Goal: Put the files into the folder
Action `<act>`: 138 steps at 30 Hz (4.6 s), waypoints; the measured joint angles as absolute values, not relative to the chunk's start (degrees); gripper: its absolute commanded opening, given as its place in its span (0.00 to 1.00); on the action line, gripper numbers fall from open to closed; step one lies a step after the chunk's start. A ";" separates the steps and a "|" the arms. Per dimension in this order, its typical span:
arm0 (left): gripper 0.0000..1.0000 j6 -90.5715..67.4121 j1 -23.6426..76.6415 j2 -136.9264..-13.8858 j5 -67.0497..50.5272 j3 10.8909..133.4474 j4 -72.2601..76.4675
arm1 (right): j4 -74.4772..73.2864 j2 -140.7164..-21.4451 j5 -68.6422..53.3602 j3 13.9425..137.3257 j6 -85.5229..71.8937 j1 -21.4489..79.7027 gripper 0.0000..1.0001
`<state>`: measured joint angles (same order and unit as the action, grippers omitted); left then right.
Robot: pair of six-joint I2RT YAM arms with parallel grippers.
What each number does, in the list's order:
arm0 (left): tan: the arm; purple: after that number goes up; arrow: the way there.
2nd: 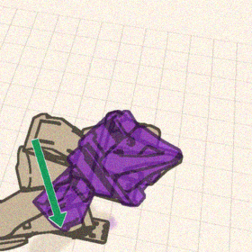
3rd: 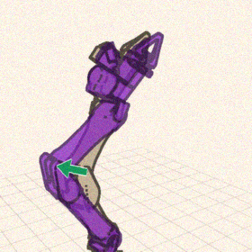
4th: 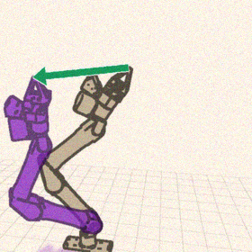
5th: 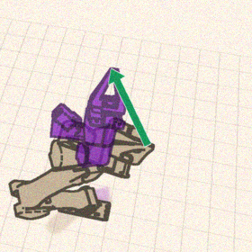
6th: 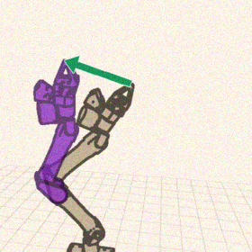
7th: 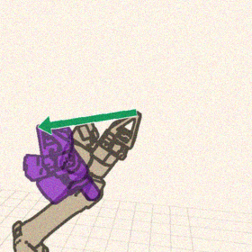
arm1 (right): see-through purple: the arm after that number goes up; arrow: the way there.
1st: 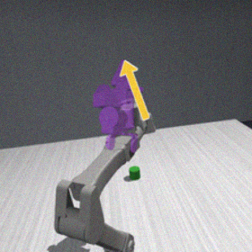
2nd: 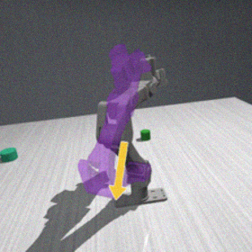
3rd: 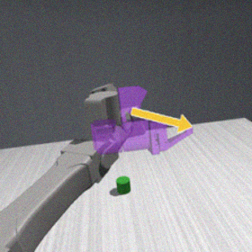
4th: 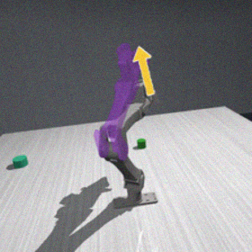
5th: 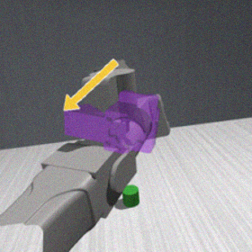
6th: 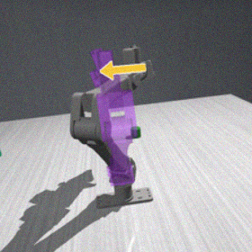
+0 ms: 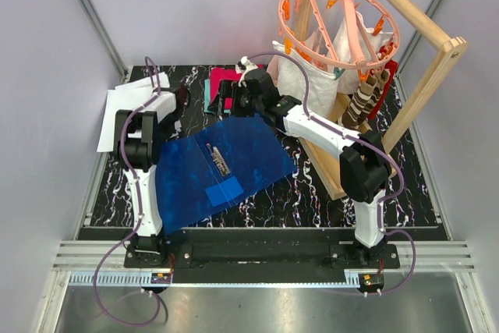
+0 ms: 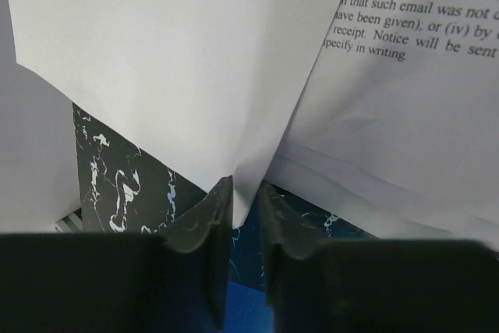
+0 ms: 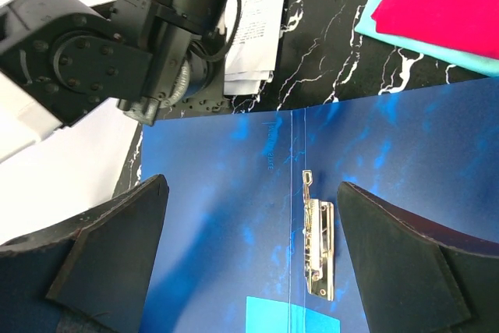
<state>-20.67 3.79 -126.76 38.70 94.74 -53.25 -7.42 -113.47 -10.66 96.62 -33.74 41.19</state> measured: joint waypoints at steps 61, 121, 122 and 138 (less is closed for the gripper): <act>0.46 -24.86 34.85 -98.98 12.38 81.97 -55.61 | 5.98 -130.15 -23.05 94.00 -50.54 39.86 0.12; 0.78 -27.07 14.13 -80.75 -22.15 53.74 -22.52 | -14.06 -109.45 -45.76 71.02 -10.50 16.80 0.00; 0.78 -27.09 14.09 -80.90 -22.37 53.74 -22.52 | -13.93 -109.38 -46.83 71.00 -11.05 16.64 0.00; 0.78 -27.07 13.32 -81.19 -23.88 52.80 -22.04 | -6.85 -109.30 -58.65 65.71 -18.50 16.47 0.00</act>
<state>-27.07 13.32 -81.19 -23.88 52.80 -22.04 -6.85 -109.30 -58.65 65.71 -18.50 16.47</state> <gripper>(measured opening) 0.787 0.008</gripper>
